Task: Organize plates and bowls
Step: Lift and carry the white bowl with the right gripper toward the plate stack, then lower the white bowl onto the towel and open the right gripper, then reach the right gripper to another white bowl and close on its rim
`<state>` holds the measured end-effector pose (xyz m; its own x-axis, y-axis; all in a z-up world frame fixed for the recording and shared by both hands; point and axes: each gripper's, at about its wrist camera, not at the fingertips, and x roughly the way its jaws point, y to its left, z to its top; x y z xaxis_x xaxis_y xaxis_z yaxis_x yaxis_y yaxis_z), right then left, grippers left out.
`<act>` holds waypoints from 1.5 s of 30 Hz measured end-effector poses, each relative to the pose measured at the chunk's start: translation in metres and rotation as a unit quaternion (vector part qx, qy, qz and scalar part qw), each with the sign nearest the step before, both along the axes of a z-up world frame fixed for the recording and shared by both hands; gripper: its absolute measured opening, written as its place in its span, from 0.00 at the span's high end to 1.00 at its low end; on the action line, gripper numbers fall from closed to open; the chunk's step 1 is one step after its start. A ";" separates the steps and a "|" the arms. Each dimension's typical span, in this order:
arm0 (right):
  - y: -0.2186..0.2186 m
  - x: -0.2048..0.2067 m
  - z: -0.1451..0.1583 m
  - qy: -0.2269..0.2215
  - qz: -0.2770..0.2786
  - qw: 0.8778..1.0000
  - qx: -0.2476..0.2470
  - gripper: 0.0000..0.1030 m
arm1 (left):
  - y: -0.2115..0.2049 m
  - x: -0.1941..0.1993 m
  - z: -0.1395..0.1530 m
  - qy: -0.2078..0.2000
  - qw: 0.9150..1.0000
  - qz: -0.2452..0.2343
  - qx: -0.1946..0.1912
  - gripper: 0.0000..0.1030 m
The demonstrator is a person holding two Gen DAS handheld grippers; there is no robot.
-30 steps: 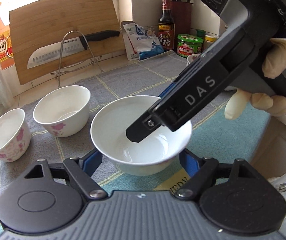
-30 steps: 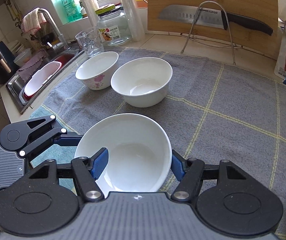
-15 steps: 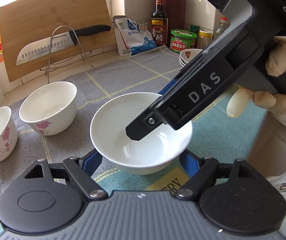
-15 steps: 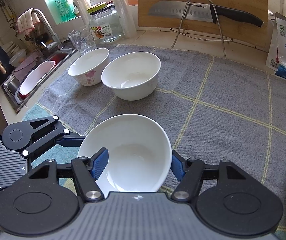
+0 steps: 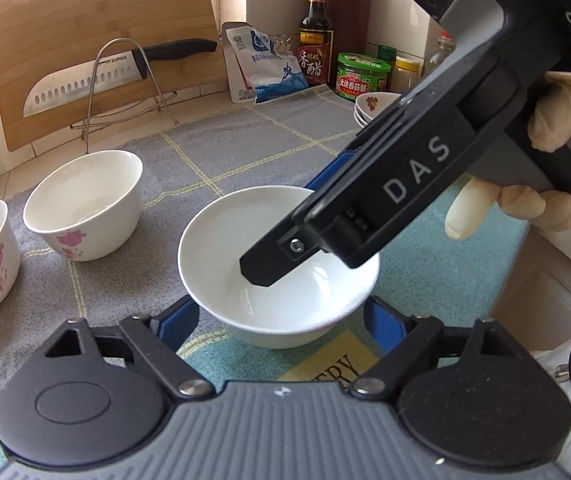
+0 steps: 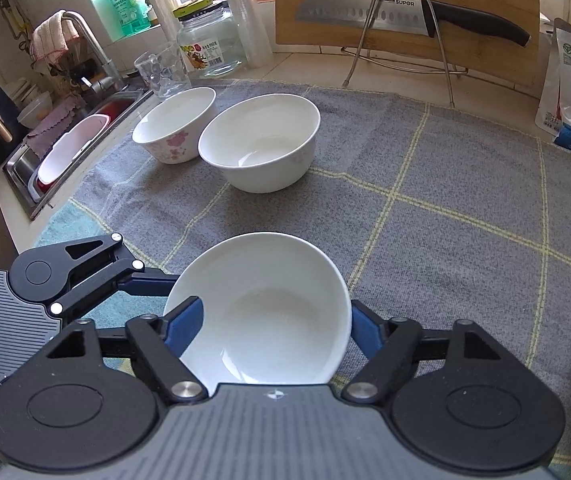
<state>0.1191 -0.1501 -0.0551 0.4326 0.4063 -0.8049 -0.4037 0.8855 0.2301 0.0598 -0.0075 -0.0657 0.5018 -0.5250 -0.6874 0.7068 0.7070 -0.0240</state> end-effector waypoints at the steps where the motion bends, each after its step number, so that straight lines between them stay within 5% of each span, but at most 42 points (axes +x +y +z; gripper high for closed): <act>1: 0.001 0.000 0.001 -0.004 0.003 1.000 0.000 0.12 | 0.000 -0.001 0.001 -0.004 1.000 -0.002 -0.004 0.04; 8: 0.005 0.003 0.011 -0.029 0.010 1.000 0.005 0.00 | 0.007 -0.002 0.005 -0.005 1.000 0.009 -0.004 0.03; 20: 0.017 0.021 0.020 -0.061 0.024 0.998 -0.020 0.00 | 0.049 -0.003 0.023 -0.009 0.997 0.080 -0.020 0.03; 32: 0.029 0.058 0.031 -0.093 0.046 0.994 -0.043 0.00 | 0.064 0.053 0.014 -0.059 0.984 0.169 -0.015 0.03; 45: 0.044 0.103 0.017 -0.077 0.079 0.993 -0.052 0.00 | 0.048 0.092 -0.005 -0.056 0.981 0.185 -0.017 0.04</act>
